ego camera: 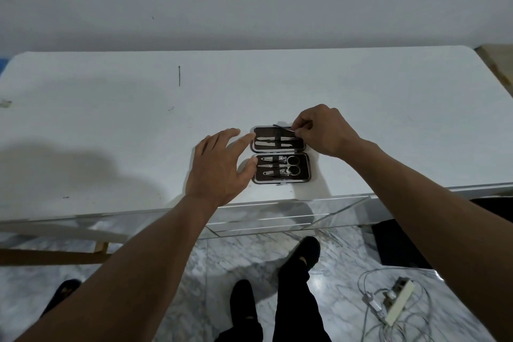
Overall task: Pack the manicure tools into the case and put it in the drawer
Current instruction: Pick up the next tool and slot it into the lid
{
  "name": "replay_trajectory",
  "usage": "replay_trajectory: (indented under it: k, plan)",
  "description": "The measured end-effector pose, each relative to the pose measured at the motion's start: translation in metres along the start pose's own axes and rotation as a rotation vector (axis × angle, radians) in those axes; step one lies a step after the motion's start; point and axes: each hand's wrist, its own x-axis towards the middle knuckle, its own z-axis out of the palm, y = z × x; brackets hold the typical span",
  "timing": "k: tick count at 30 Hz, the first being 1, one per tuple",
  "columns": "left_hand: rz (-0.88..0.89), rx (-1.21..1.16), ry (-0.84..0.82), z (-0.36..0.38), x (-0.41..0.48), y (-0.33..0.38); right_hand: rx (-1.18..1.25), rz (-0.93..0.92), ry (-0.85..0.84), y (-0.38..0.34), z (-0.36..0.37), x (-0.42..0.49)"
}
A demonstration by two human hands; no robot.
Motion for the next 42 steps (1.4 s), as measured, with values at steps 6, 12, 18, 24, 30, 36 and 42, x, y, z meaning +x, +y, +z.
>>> replay_trajectory:
  k: [6, 12, 18, 24, 30, 36, 42]
  plan:
    - [-0.002, 0.005, 0.002, 0.001, 0.000, 0.000, -0.046, -0.036, -0.002, 0.002, 0.001, 0.000]
    - [-0.001, 0.019, 0.002, 0.003, 0.000, -0.002, -0.184, -0.111, 0.018, 0.003, -0.002, 0.002]
    - [0.004, 0.025, -0.002, 0.001, 0.000, -0.001, -0.301, -0.147, 0.024, 0.011, -0.006, 0.009]
    - [0.002, 0.018, -0.005, 0.001, 0.000, -0.001, -0.301, -0.156, 0.007, 0.020, -0.009, 0.010]
    - [-0.005, 0.023, -0.016, 0.001, 0.000, -0.001, -0.287, -0.181, 0.006, 0.018, -0.004, 0.010]
    - [-0.004, 0.021, -0.018, 0.000, 0.000, 0.000, -0.228, -0.198, 0.009, 0.010, 0.005, 0.011]
    - [-0.007, 0.007, -0.011, -0.001, 0.001, 0.000, -0.164, -0.184, 0.013, 0.006, 0.015, 0.016]
